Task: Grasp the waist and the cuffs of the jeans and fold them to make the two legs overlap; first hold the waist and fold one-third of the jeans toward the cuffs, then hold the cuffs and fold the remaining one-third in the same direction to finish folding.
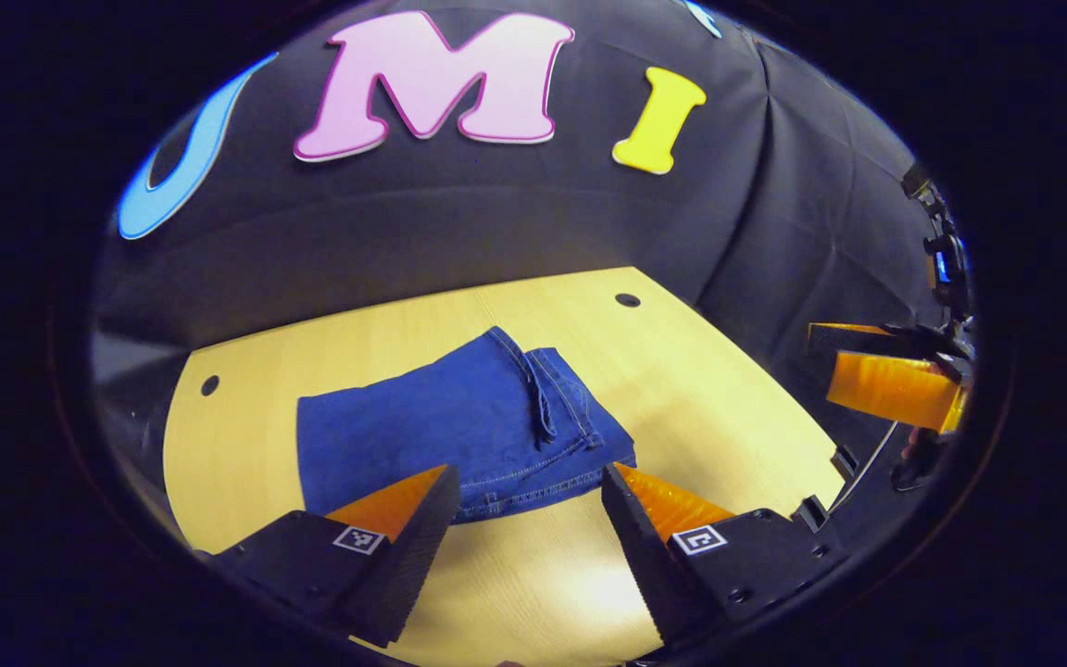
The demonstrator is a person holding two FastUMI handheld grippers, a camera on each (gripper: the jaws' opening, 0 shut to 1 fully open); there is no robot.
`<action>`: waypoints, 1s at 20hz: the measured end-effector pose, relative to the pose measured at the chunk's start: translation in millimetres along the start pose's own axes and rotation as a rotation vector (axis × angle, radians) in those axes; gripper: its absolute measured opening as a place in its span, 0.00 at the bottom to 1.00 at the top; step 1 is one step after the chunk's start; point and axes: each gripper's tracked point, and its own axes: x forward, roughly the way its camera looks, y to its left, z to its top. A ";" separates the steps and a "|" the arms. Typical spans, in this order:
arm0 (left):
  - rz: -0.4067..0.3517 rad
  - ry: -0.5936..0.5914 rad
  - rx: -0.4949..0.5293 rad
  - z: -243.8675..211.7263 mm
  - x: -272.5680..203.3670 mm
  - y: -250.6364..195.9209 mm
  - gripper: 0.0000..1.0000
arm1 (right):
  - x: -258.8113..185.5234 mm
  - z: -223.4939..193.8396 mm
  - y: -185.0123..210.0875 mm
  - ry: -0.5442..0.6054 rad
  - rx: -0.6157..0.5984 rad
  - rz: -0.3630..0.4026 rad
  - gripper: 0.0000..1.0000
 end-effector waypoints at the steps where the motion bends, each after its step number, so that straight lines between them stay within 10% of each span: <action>1: 0.016 -0.049 -0.013 -3.1 -31.5 0.8 0.96 | -14.7 6.0 8.1 -0.028 -0.016 -0.020 0.97; 8: 0.178 -0.283 -0.042 -63.0 -222.3 3.1 0.96 | -134.0 50.1 86.3 -0.243 -0.149 -0.065 0.97; 20: 0.202 -0.492 -0.089 -46.8 -312.3 -21.5 0.96 | -201.7 76.4 134.2 -0.360 -0.220 -0.071 0.98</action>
